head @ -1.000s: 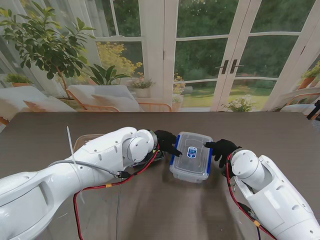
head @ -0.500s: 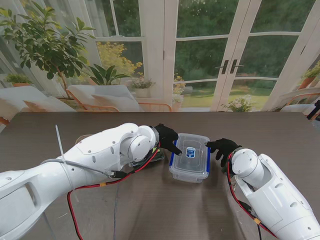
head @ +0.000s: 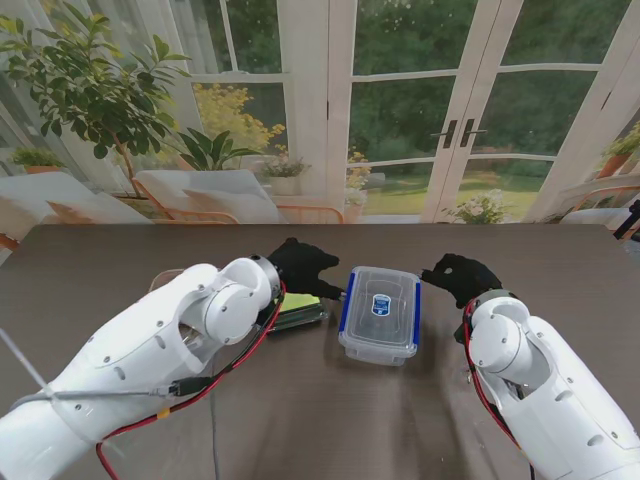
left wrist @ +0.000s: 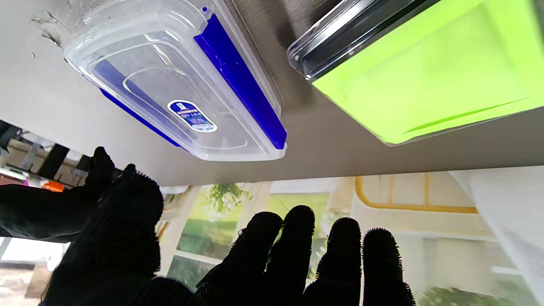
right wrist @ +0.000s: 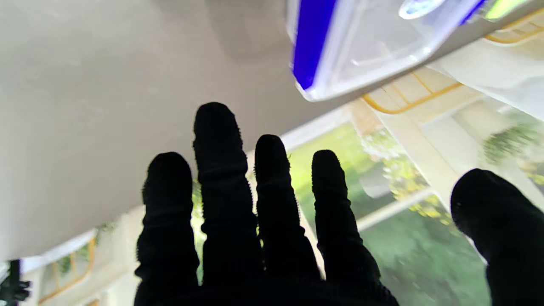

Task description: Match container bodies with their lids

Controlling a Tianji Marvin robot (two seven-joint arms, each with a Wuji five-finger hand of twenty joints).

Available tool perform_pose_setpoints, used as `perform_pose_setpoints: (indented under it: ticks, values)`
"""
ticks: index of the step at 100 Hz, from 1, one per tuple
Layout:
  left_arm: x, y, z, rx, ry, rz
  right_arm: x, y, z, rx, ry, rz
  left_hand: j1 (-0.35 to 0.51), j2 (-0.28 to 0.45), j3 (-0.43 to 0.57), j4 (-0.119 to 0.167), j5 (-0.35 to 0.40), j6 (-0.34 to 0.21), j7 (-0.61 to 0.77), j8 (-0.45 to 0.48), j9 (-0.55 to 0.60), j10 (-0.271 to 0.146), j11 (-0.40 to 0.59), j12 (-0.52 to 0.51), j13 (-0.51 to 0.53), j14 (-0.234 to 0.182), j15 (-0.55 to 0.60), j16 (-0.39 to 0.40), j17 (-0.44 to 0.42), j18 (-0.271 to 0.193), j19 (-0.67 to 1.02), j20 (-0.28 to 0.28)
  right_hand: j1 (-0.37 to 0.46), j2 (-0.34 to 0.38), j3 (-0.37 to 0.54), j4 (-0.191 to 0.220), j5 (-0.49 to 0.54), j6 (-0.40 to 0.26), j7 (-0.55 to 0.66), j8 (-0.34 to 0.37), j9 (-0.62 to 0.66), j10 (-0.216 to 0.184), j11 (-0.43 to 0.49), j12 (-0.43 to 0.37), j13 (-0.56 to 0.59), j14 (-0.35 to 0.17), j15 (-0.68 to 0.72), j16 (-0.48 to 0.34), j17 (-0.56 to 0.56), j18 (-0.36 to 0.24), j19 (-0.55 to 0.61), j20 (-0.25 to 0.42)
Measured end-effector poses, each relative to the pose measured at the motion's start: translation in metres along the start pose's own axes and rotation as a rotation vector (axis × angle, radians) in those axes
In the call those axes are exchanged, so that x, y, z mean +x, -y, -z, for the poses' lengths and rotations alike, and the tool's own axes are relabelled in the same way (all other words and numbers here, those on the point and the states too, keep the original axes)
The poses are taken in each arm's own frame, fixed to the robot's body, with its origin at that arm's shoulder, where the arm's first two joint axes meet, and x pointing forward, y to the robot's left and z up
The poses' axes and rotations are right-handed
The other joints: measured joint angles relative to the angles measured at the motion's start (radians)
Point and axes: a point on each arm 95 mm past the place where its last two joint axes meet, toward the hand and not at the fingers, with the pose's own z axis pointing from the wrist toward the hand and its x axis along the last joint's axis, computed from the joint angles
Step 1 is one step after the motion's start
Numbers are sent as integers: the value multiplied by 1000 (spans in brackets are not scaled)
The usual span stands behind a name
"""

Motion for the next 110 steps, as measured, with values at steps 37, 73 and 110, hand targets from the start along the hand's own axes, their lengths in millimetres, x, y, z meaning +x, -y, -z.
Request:
perform_pose_setpoints:
  ticks: [37, 73, 110]
  values:
    - [-23, -13, 80, 160, 22, 154, 23, -18, 40, -69, -273, -83, 19, 0, 0, 1, 2, -6, 17, 9, 0, -7, 0, -5, 0, 0, -25, -15, -1, 0, -61, -15, 2, -13, 44, 0, 0, -27, 0, 0, -73, -30, -65, -74, -122, -14, -203, -74, 0, -7, -97, -35]
    - [-24, -43, 130, 324, 13, 273, 23, 0, 76, -70, -462, -199, 18, -2, 99, 1, 3, -6, 25, 14, 0, -7, 0, -26, 0, 0, -48, -26, -1, 0, -159, -24, 26, -74, 47, 0, 1, -39, 0, 0, -99, -48, -77, -88, -175, -22, -313, -117, 0, -7, -162, -40]
    - [-16, -82, 161, 447, 22, 375, 15, 28, 98, -83, -523, -228, 19, -66, 154, 1, 40, -6, 44, 26, 0, -7, 0, -28, 1, 0, -49, -28, 27, 5, -254, -24, 26, -73, 46, -1, 4, -43, 0, 0, -99, -58, -77, -90, -175, -27, -337, -129, 0, -7, -194, -57]
